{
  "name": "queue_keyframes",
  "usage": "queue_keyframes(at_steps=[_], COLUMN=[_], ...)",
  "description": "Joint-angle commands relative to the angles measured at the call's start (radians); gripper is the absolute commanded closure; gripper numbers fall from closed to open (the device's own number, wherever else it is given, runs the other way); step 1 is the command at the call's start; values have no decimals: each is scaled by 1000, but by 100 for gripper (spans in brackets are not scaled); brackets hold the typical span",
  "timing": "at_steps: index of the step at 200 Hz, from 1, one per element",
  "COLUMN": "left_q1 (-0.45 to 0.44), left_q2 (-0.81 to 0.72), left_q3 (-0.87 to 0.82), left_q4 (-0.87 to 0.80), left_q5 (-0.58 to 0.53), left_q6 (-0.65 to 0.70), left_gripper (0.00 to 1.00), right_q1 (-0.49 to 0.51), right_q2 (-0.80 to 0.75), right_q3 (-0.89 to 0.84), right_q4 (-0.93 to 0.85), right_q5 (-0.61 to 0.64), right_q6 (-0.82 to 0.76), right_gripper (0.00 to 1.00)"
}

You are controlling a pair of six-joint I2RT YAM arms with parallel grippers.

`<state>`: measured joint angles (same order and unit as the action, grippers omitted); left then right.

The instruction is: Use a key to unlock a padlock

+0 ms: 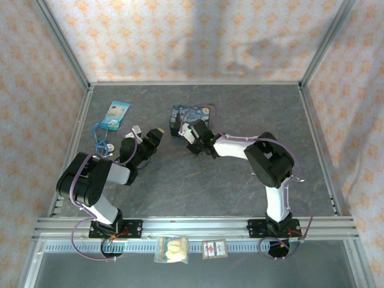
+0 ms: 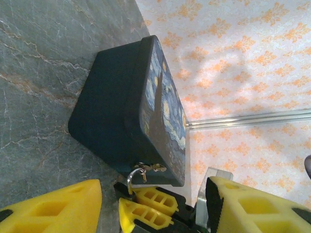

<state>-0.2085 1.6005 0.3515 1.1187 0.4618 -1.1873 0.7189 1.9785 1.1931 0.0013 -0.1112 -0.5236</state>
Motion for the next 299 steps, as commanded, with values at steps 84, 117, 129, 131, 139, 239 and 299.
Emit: queue_keyframes(at_steps=[84, 117, 129, 131, 139, 239, 299], left_q1=[5, 3, 4, 4, 3, -20, -113], left_q2=[-80, -89, -94, -95, -97, -115, 131], left_q3=[-32, -40, -42, -43, -46, -54, 81], left_q4=[-1, -5, -8, -9, -9, -64, 71], left_q5=[6, 9, 8, 8, 7, -29, -100], left_q6=[21, 23, 23, 23, 23, 70, 87], left_gripper=[44, 45, 45, 45, 45, 57, 63], right_q1=[-113, -112, -113, -113, -113, -113, -113], right_q2=[173, 215, 240, 244, 267, 345, 333], right_q3=[252, 332, 380, 387, 433, 592, 560], right_q4=[-343, -399, -439, -446, -482, -592, -560], right_q5=[-351, -375, -380, -383, -392, -506, -535], right_q6=[-169, -200, -214, -217, -226, -202, -174], right_gripper=[100, 100, 100, 100, 100, 100, 100])
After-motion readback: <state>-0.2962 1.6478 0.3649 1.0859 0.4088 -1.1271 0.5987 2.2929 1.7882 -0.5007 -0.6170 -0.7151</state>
